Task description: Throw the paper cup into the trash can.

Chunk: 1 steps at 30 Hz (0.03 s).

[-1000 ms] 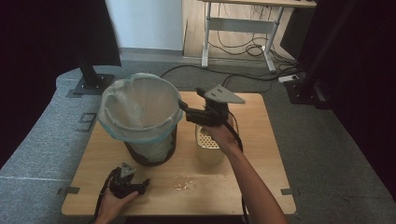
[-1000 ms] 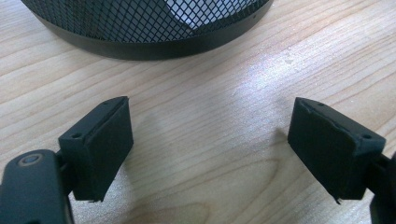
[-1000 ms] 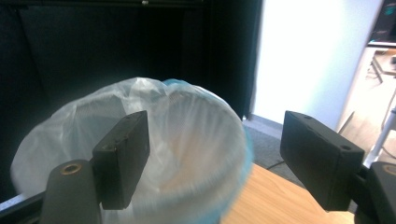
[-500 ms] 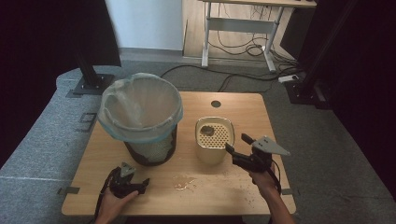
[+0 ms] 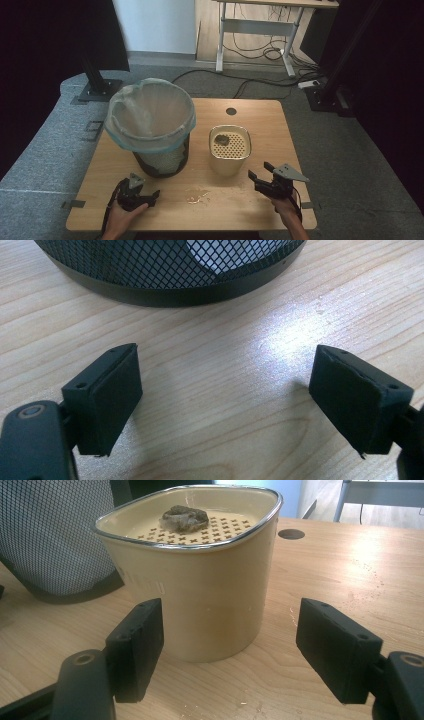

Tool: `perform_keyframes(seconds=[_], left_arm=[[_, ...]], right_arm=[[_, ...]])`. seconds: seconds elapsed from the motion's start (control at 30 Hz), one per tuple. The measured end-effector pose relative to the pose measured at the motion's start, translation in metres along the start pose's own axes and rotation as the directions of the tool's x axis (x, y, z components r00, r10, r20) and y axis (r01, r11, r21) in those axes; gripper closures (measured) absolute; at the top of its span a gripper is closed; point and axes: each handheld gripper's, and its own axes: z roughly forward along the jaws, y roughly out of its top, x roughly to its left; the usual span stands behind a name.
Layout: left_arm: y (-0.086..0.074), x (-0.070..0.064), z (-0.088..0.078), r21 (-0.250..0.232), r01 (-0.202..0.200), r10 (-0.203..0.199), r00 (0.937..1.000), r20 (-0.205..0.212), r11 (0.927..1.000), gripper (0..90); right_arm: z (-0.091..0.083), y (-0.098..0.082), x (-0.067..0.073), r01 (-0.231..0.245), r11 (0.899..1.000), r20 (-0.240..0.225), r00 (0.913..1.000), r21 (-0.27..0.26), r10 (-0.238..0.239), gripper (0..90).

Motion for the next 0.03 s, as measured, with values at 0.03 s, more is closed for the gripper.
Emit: perform_keyframes(seconds=[0.03], left_arm=[[0.0, 0.0001, 0.0, 0.0, 0.0, 0.0, 1.0, 0.0, 1.0, 13.0]], right_arm=[[0.0007, -0.002, -0.0004, 0.0, 1.0, 0.004, 1.0, 0.001, 0.0, 26.5]])
